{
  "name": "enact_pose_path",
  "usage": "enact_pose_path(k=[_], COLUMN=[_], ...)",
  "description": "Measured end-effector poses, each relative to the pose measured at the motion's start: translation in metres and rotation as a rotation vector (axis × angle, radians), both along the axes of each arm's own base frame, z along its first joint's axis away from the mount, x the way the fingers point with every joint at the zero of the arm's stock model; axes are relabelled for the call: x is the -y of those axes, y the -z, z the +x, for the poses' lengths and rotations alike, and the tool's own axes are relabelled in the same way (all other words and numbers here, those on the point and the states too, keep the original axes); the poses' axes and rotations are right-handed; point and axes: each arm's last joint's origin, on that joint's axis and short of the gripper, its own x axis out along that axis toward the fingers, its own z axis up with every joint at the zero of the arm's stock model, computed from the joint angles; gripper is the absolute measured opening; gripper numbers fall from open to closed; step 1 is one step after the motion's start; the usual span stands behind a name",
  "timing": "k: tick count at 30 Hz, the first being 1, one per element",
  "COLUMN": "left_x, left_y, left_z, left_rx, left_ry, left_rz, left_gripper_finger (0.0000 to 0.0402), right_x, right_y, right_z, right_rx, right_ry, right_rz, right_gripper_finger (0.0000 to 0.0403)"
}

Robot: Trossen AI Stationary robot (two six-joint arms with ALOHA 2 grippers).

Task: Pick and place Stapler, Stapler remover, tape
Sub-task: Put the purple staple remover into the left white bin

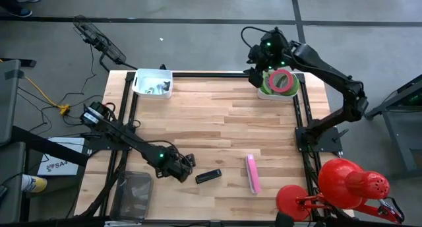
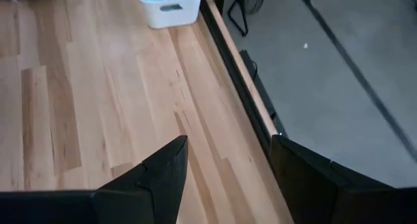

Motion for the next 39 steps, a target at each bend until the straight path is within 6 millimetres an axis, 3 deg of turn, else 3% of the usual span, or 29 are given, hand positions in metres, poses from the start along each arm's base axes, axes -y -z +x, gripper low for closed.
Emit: enact_pose_path(k=[8,24,33,39], left_x=[-0.001,-0.03,-0.035,-0.035], left_y=[0.001,0.004,0.013,0.014], left_z=[-0.001,0.009,0.012,0.011], left_rx=[-0.02,-0.1,-0.152,-0.163], left_ry=[-0.017,-0.072,-0.089,-0.092], left_rz=[0.013,-0.064,-0.092,-0.108], left_gripper_finger=[0.0287,0.0287,0.0287,0.0253], right_x=[-0.01,-0.013,-0.013,-0.013], right_y=[-0.014,-0.012,-0.012,-0.012], right_z=[-0.01,-0.011,-0.011,-0.011], right_rx=[0.053,0.033,0.034,0.034], right_ry=[-0.04,-0.127,-0.127,-0.127], right_rz=[-0.025,-0.027,-0.027,-0.028], right_gripper_finger=[0.021,0.021,0.021,0.021])
